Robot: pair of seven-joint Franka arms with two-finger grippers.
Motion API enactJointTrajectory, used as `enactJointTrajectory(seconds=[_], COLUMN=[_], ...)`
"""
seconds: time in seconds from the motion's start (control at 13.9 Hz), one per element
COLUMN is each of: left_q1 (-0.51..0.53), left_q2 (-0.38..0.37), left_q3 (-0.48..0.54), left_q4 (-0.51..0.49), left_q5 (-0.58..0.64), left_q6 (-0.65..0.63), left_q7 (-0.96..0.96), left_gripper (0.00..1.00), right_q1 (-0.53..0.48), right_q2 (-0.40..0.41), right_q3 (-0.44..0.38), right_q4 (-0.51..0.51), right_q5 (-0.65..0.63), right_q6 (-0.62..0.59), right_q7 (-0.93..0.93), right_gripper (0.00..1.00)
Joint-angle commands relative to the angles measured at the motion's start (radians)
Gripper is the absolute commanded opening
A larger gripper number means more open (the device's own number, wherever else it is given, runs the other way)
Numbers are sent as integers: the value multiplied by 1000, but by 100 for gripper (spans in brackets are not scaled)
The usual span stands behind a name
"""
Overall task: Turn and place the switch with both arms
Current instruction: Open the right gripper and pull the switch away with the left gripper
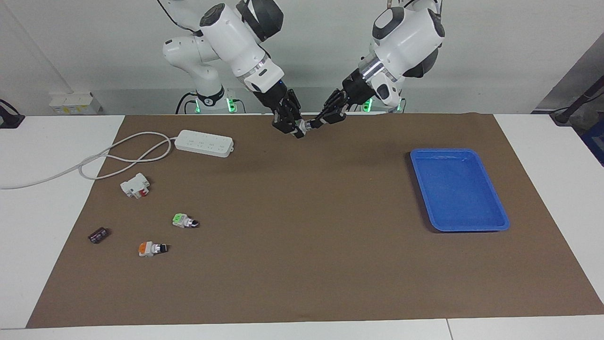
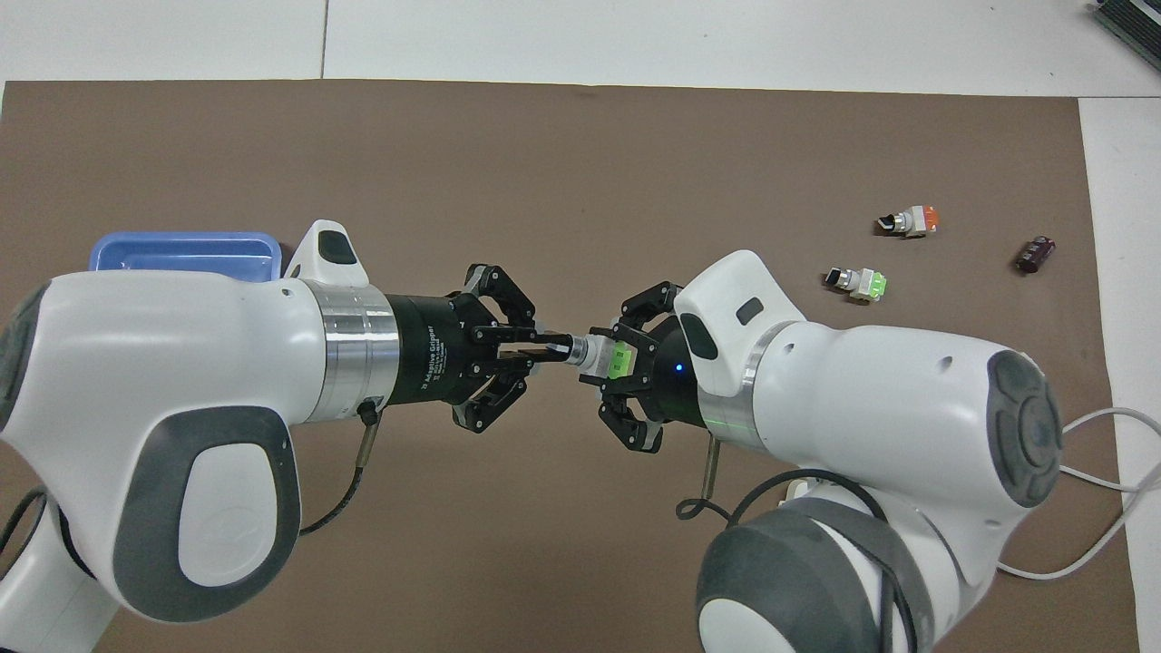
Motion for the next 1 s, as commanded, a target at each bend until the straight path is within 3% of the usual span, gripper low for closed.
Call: enactJointTrajectory(seconds=[0.0, 0.5, 0.93], left_q1=[-29, -18, 94], left_q2=[22, 22, 24], left_q3=[-6, -4, 2], left_q4=[-7, -3, -4], left_q5=[-2, 7, 303], left_q6=[39, 39, -9], left_q7=[-22, -19, 85], left_gripper=[0, 0, 0], right_q1=[11, 11, 3], right_q2=[-35, -35, -35], right_q3=[23, 25, 23], right_q4=[17, 19, 17], right_q5=[70, 70, 68], right_q6=[-26, -23, -24], right_q7=[-12, 5, 2], right_gripper=[100, 100, 100])
